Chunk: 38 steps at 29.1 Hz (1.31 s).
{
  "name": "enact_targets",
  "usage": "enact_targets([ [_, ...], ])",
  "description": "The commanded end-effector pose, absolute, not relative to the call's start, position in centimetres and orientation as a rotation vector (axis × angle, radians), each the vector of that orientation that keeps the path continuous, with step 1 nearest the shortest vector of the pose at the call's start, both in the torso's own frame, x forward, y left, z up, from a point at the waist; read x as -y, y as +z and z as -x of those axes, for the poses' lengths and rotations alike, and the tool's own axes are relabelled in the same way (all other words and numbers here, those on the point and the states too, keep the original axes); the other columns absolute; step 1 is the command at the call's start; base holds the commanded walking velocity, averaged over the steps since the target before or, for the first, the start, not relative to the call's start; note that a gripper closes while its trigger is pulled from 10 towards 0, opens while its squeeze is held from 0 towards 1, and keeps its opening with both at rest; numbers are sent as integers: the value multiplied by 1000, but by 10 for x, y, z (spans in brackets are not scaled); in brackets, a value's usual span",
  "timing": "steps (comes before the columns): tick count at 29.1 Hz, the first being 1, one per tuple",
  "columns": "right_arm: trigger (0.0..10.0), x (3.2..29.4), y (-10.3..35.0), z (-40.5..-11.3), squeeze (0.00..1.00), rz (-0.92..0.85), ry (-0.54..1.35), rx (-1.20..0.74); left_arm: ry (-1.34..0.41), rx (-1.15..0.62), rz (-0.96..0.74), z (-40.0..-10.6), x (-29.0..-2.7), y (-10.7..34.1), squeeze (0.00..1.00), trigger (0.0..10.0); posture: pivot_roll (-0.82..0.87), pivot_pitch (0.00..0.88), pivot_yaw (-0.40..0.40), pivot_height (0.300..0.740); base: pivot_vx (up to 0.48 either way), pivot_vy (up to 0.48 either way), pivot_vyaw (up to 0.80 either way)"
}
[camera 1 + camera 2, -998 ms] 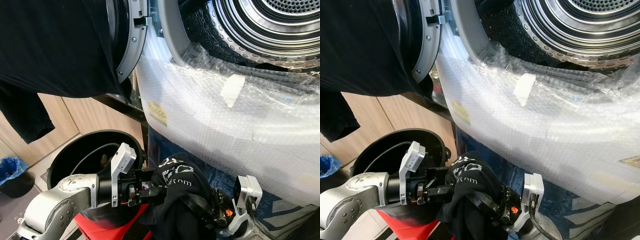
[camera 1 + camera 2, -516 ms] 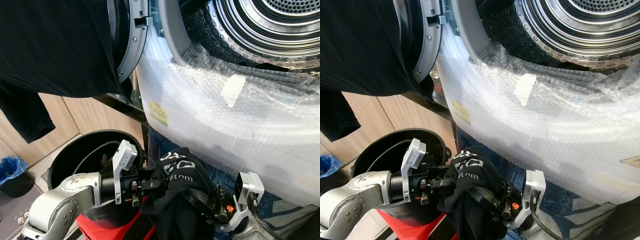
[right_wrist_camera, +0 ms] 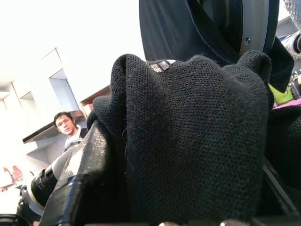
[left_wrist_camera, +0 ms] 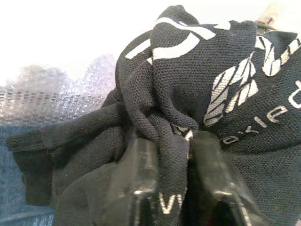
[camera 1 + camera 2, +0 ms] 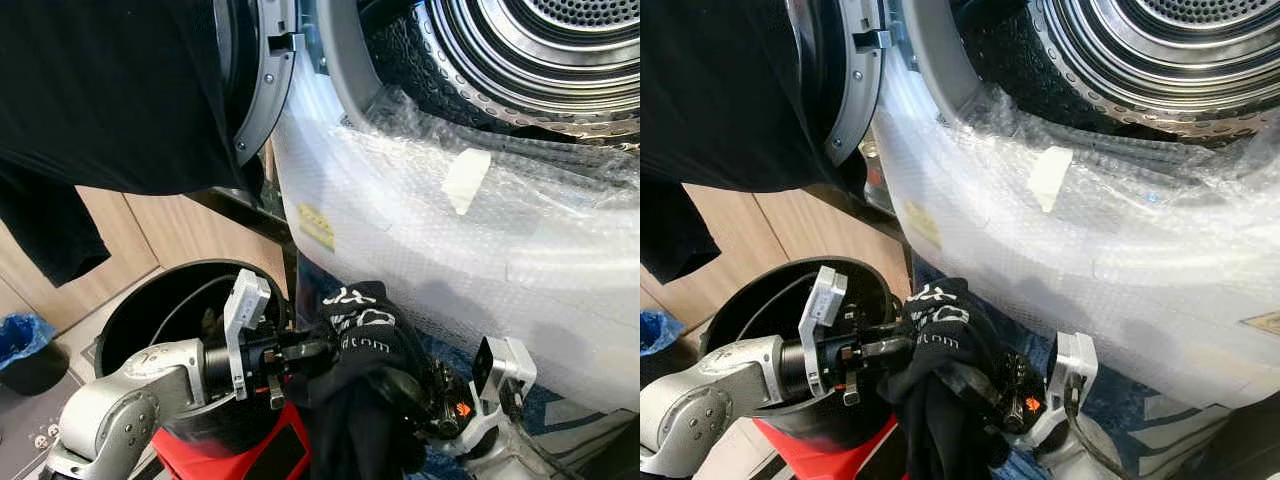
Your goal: Clothes washing
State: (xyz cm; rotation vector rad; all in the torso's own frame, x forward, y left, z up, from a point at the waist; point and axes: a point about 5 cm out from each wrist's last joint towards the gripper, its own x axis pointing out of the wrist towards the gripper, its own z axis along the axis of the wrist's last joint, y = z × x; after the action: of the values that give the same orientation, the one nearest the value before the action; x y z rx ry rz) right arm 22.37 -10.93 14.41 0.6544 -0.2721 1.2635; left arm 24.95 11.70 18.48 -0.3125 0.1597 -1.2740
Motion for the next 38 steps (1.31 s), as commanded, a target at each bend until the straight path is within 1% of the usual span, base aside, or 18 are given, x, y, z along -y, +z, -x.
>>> enact_targets([
  [1, 10000, 100, 150, -223, 0, -651, 1301, 281, -1314, -118, 314, -247, -112, 195, 0, 0, 143, 102, 81, 740, 0, 0, 0],
  [3, 10000, 100, 148, -226, 0, -637, 1281, 262, -1309, -102, 328, -247, -114, 198, 0, 0, 149, 110, 81, 740, 0, 0, 0],
  [4, 10000, 100, 147, -227, 573, -647, 1274, 258, -1311, -94, 334, -245, -115, 200, 0, 0, 152, 111, 80, 740, 0, 0, 0],
  [6, 10000, 100, 147, -227, 573, -655, 1272, 254, -1308, -91, 338, -245, -117, 201, 0, 0, 152, 111, 80, 740, 0, 0, 0],
  [7, 10000, 101, 147, -228, 1000, -658, 1268, 254, -1295, -82, 350, -245, -118, 203, 0, 0, 152, 111, 80, 740, 0, 0, 0],
  [13, 10000, 106, 146, -232, 1000, -632, 1233, 259, -1270, -44, 366, -247, -124, 210, 0, 0, 158, 118, 79, 740, 0, 0, 0],
  [16, 10000, 113, 137, -234, 1000, -591, 1202, 219, -1253, -3, 398, -248, -129, 218, 0, 0, 161, 119, 76, 740, 0, 0, 0],
  [20, 10000, 122, 132, -238, 1000, -576, 1148, 209, -1240, 27, 415, -250, -134, 225, 0, 0, 163, 118, 76, 740, 0, 0, 0],
  [23, 10000, 131, 126, -243, 1000, -567, 1075, 188, -1215, 90, 454, -254, -140, 235, 0, 0, 160, 120, 74, 740, 0, 0, 0],
  [25, 10000, 132, 125, -244, 1000, -565, 1069, 185, -1210, 97, 457, -255, -141, 237, 0, 0, 160, 120, 74, 740, 0, 0, 0],
  [30, 10000, 134, 118, -244, 1000, -566, 1053, 165, -1151, 258, 506, -262, -155, 268, 0, 0, 165, 122, 73, 740, 0, 0, 0],
  [34, 10000, 135, 109, -247, 1000, -561, 1006, 135, -1151, 315, 512, -262, -160, 285, 0, 0, 165, 122, 73, 740, 0, 0, 0],
  [36, 10000, 138, 96, -253, 1000, -510, 929, 79, -1159, 314, 483, -261, -160, 289, 0, 0, 165, 122, 73, 740, 0, 0, 0],
  [37, 10000, 141, 86, -255, 1000, -451, 879, 28, -1150, 317, 480, -261, -161, 291, 0, 0, 165, 122, 73, 740, 0, 0, 0],
  [38, 10000, 141, 86, -255, 1000, -451, 879, 28, -1150, 317, 480, -261, -161, 291, 0, 0, 165, 122, 73, 740, 0, 0, 0],
])
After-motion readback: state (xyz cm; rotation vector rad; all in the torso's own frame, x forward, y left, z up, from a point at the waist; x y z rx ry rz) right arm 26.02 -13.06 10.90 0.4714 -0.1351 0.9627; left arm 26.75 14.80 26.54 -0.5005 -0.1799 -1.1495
